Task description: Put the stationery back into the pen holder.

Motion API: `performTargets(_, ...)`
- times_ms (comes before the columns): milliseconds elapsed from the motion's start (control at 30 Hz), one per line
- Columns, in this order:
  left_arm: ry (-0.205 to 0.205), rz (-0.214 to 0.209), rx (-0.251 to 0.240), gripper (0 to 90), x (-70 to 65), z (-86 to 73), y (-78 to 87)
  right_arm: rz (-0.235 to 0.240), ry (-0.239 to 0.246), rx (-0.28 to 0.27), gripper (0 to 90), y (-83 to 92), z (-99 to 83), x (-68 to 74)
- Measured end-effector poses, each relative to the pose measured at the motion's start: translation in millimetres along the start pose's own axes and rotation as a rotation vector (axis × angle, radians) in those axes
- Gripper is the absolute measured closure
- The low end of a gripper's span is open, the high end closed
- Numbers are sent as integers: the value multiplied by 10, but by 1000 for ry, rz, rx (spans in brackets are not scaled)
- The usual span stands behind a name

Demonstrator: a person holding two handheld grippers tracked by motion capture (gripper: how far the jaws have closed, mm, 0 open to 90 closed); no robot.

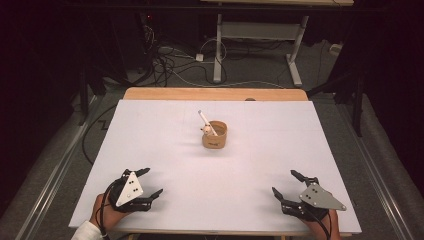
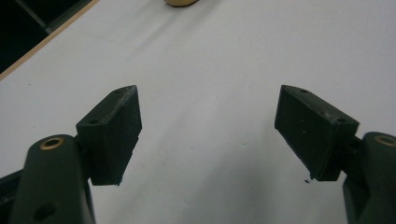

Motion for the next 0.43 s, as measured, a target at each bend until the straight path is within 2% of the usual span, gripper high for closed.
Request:
performTargets(133,5,3,3,223,11,-3,2,-1,-13,-13,231,7,22,-18)
performTargets(200,20,9,2,223,34,-8,5,0,-23,-15,230,-2,24,-27)
performTargets(433,46,17,-4,223,96,-8,-16,-11,-17,-13,222,12,26,-48)
Point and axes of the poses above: each handheld gripper's, and its own axes: y roughly backward along the jaws, z roughly out of its top, x roughly to its left, the point moved 6 cm from there along -y, roughly forward along the jaws, and after that the axes turned 13 degrees about -x, right-handed, at the moved point
